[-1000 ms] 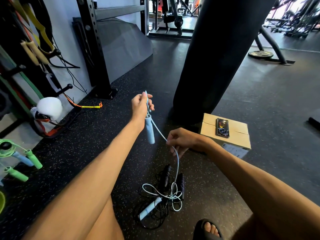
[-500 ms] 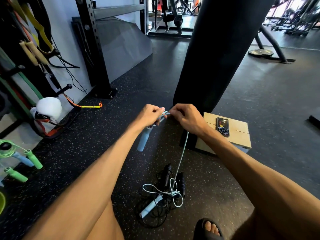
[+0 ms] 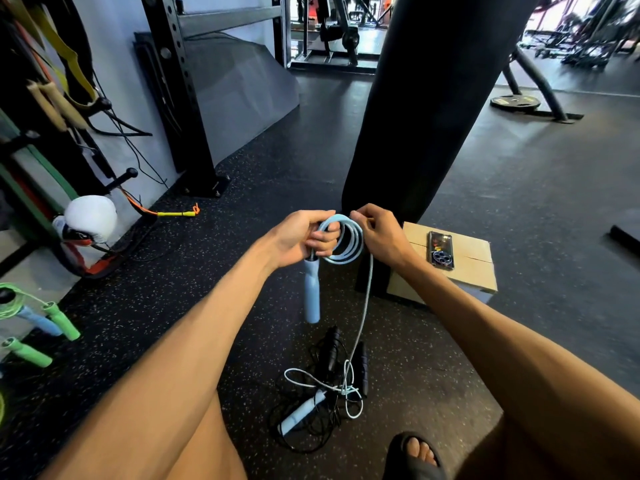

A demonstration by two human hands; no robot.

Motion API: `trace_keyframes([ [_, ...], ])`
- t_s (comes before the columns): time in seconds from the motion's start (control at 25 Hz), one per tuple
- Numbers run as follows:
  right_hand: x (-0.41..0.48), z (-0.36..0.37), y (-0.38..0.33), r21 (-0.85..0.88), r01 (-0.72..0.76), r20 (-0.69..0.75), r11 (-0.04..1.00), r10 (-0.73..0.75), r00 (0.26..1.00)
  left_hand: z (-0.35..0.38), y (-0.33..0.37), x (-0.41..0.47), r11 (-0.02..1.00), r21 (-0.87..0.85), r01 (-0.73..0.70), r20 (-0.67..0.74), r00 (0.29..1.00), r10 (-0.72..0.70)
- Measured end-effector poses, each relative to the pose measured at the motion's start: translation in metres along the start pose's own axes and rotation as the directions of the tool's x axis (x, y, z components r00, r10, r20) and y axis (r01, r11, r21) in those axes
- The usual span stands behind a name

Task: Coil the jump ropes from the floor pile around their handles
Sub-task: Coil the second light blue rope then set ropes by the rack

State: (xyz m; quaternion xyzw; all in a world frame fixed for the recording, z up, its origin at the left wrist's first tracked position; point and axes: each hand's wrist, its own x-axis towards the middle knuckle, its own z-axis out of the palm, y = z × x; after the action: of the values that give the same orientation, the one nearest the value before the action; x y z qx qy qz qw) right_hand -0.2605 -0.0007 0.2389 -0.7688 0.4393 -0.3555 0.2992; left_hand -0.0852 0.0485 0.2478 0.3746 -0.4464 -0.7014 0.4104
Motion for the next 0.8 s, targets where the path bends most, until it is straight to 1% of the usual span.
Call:
trace_keyframes([
  [0.04,-0.002,0.004,0.000,0.037,-0.037,0.039,0.999,0.035,0.999,0.000,0.001,-0.001,0.998,-0.058,-0.025,-0.016,1.000,0.024],
  [0.08,-0.004,0.006,0.000,0.096,-0.095,0.108,0.991,0.084,0.991,0.001,0.003,-0.002,0.992,-0.112,-0.057,-0.040,0.998,0.053],
  [0.12,-0.006,0.007,0.000,0.151,-0.176,0.213,0.973,0.142,0.967,0.001,0.004,-0.002,0.983,-0.160,-0.092,-0.070,0.994,0.081],
  [0.16,-0.009,0.006,0.000,0.160,-0.267,0.343,0.950,0.200,0.918,0.000,0.005,-0.002,0.971,-0.202,-0.125,-0.095,0.990,0.108],
  [0.2,-0.014,0.006,0.001,0.109,-0.333,0.468,0.937,0.248,0.848,-0.001,0.006,-0.002,0.958,-0.239,-0.156,-0.115,0.985,0.132],
  [0.24,-0.019,0.007,0.003,0.020,-0.353,0.564,0.936,0.281,0.777,-0.002,0.007,-0.003,0.944,-0.274,-0.184,-0.133,0.979,0.153],
  [0.28,-0.024,0.009,0.005,-0.056,-0.345,0.628,0.937,0.301,0.718,-0.002,0.008,-0.002,0.929,-0.306,-0.210,-0.157,0.973,0.168],
  [0.32,-0.028,0.012,0.005,-0.093,-0.339,0.659,0.936,0.313,0.684,-0.003,0.009,-0.002,0.916,-0.327,-0.234,-0.191,0.965,0.179],
  [0.36,-0.030,0.013,0.004,-0.091,-0.348,0.661,0.933,0.318,0.680,-0.003,0.010,0.000,0.907,-0.330,-0.263,-0.244,0.952,0.187],
  [0.4,-0.030,0.012,0.001,-0.065,-0.371,0.642,0.926,0.324,0.695,-0.004,0.011,0.001,0.898,-0.322,-0.298,-0.311,0.930,0.197],
  [0.48,-0.026,0.005,-0.007,0.030,-0.420,0.582,0.907,0.326,0.745,-0.009,0.011,0.005,0.875,-0.294,-0.385,-0.469,0.855,0.219],
  [0.52,-0.023,0.001,-0.011,0.068,-0.416,0.556,0.907,0.312,0.770,-0.014,0.011,0.007,0.859,-0.284,-0.426,-0.539,0.812,0.224],
  [0.56,-0.021,-0.002,-0.015,0.086,-0.393,0.533,0.916,0.291,0.795,-0.017,0.011,0.009,0.843,-0.280,-0.459,-0.590,0.775,0.226],
  [0.64,-0.017,-0.003,-0.022,0.073,-0.299,0.481,0.952,0.229,0.846,-0.019,0.011,0.010,0.822,-0.271,-0.501,-0.658,0.719,0.222],
  [0.72,-0.015,0.001,-0.027,0.050,-0.198,0.437,0.979,0.157,0.886,-0.017,0.012,0.010,0.816,-0.252,-0.520,-0.695,0.684,0.221],
  [0.8,-0.013,0.001,-0.031,0.011,-0.105,0.421,0.994,0.090,0.903,-0.013,0.012,0.010,0.824,-0.212,-0.526,-0.712,0.660,0.238],
])
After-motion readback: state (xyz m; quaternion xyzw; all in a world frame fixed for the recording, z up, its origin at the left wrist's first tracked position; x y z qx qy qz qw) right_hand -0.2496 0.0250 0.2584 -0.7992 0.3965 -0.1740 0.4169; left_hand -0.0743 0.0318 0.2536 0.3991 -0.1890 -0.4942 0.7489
